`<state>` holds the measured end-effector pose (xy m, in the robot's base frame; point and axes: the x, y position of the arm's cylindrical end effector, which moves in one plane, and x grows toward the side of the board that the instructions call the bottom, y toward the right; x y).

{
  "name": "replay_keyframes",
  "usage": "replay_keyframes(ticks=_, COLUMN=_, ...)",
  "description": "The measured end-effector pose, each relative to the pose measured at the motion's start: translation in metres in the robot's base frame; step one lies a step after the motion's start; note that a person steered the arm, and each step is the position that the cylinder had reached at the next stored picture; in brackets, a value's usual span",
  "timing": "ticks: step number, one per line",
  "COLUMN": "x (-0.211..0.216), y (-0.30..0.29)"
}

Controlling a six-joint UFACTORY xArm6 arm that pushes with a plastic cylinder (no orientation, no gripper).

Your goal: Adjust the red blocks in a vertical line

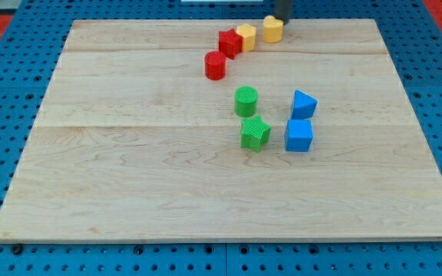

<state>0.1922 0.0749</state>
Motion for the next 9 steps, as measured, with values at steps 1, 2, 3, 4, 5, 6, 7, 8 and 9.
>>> replay_keyframes(ticks=1, x=0.036, y=-0.026)
replay_keyframes(ticks=2, x=0.038, y=-0.042)
replay_keyframes(ticks=3, x=0.009, y=-0.101)
replay_keyframes(ticks=4, x=0.046, y=-0.163)
replay_keyframes(ticks=5, x=0.111, y=-0.178)
replay_keyframes(ticks=6, x=0.132, y=-0.137)
replay_keyframes(ticks=7, x=0.140, y=-0.107)
replay_keyframes(ticks=8, x=0.135, y=-0.106)
replay_keyframes(ticks=9, x=0.116, y=-0.106)
